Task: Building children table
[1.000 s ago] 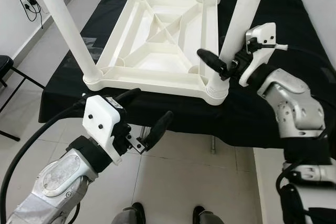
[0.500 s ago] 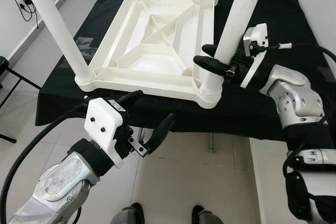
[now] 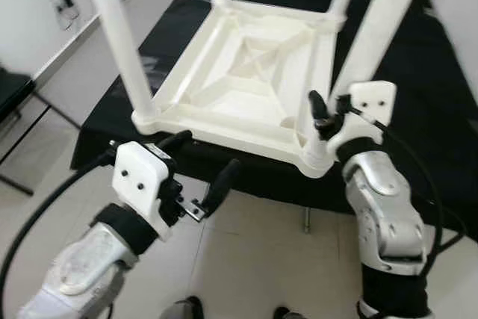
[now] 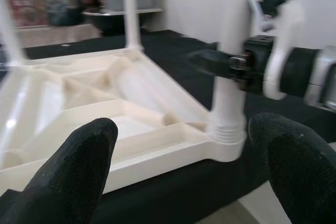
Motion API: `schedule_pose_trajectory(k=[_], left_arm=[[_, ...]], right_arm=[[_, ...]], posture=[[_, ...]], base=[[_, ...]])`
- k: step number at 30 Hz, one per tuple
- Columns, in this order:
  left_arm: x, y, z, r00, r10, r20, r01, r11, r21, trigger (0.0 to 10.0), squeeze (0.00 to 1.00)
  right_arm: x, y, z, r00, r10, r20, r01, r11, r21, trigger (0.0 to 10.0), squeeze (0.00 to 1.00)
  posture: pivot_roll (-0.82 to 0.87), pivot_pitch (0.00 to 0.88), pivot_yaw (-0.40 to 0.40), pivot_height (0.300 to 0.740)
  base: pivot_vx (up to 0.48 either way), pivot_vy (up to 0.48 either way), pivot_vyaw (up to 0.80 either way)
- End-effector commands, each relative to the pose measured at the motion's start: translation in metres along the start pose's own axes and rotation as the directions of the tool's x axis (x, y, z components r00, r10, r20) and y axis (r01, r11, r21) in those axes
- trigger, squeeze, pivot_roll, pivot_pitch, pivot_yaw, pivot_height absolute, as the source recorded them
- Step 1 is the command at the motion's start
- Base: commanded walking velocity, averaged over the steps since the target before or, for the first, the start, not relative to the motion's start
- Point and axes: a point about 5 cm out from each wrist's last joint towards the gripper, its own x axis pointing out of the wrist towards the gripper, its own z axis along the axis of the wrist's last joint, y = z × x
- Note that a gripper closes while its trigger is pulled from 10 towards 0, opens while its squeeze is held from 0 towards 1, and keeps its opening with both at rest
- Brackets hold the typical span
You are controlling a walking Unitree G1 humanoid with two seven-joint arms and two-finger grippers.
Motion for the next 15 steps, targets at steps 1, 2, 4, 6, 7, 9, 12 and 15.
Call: schedule_pose_trajectory(k=[1,2,4,6,7,9,12,15], left_arm=[[0.000,-0.002,-0.001,1.000,-0.002,-0.003,0.002,1.000,-0.002,10.0,0.00],[0.001,-0.002,-0.002,1.000,0.001,-0.001,-0.001,1.000,-0.002,10.0,0.00],[0.001,-0.001,-0.002,1.000,0.003,0.000,-0.003,1.000,-0.002,10.0,0.00],[0.002,-0.001,-0.003,1.000,0.004,-0.002,-0.004,1.000,-0.004,10.0,0.00],[0.002,-0.001,-0.003,1.000,0.004,-0.002,-0.004,1.000,-0.004,10.0,0.00],[0.001,-0.002,-0.004,1.000,0.000,-0.006,0.000,1.000,-0.009,10.0,0.00],[0.001,-0.003,-0.005,1.000,-0.002,-0.009,0.002,1.000,-0.012,10.0,0.00],[0.001,-0.004,-0.005,1.000,-0.003,-0.011,0.003,1.000,-0.012,10.0,0.00]], right_arm=[[0.003,0.004,-0.034,0.979,0.006,-0.203,-0.002,1.000,0.017,10.0,0.00],[0.005,0.005,-0.029,0.983,0.006,-0.183,0.001,0.999,0.038,10.0,0.00],[0.006,0.005,-0.025,0.986,0.015,-0.168,-0.008,0.999,0.046,10.0,0.03],[0.008,0.005,-0.015,0.990,0.073,-0.118,-0.060,0.992,0.110,10.0,1.00],[0.008,0.005,-0.015,0.990,0.073,-0.118,-0.060,0.992,0.110,10.0,1.00],[0.011,0.007,-0.002,0.974,0.224,-0.035,-0.216,0.962,0.166,10.0,1.00],[0.012,-0.003,0.013,0.840,0.538,0.065,-0.542,0.836,0.087,10.0,0.00],[0.014,-0.011,0.016,0.776,0.629,0.054,-0.630,0.776,0.017,10.0,0.00]], posture=[[0.07,0.257,-0.021,0.740],[0.06,0.253,-0.023,0.740],[0.06,0.253,-0.023,0.740],[0.06,0.252,-0.024,0.740],[0.06,0.252,-0.024,0.740],[0.05,0.252,-0.022,0.740],[0.06,0.252,-0.022,0.740],[0.06,0.253,-0.024,0.740]], base=[[0.000,0.000,0.00],[0.000,0.000,0.00],[0.000,0.000,0.00],[0.000,0.000,0.00],[0.000,0.000,0.00],[0.000,0.000,0.00],[0.000,0.000,0.00],[0.000,0.000,0.00]])
